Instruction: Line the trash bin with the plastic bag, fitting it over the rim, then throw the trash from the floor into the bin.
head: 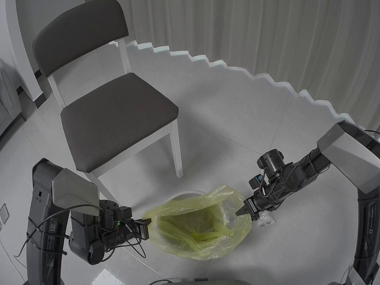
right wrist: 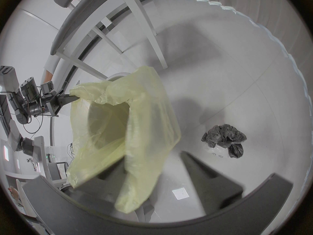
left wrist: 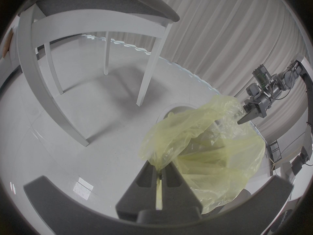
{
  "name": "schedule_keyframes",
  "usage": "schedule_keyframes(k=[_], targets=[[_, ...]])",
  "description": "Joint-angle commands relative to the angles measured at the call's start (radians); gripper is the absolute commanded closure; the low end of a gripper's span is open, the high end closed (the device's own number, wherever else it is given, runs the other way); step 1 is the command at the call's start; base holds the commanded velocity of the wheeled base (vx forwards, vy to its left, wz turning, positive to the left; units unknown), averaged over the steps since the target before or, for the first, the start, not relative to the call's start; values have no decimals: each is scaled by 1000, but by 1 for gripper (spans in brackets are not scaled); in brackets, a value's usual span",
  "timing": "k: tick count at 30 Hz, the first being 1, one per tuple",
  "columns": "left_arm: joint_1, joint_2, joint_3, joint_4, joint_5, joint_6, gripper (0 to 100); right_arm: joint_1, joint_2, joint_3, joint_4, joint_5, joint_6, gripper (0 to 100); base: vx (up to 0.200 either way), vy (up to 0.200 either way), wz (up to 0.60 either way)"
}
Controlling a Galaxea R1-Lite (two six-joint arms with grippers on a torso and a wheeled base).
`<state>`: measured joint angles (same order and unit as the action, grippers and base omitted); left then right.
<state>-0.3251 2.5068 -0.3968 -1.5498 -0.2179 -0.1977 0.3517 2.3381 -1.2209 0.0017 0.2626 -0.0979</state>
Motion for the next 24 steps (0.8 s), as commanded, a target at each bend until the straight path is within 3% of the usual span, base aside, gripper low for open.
schedule_keyframes(k=[1,7,17,18,24], targets=[[-6,-19,10,-21,6,-23,100,-10,-82,66,0,1,-10,0,0,0,0],[-20,-26,3,-21,8,-43,100,-11,-154,100,6,1,-48,0,0,0,0],[-31,-22,-14,-21,46,-55,100,18,-151,-58,20,3,-51,0,0,0,0],[-31,-22,-14,-21,46,-55,0,20,-151,-60,20,3,-51,0,0,0,0],[-22,-43,9,-21,83,-49,0,56,-141,-71,17,20,-52,0,0,0,0]])
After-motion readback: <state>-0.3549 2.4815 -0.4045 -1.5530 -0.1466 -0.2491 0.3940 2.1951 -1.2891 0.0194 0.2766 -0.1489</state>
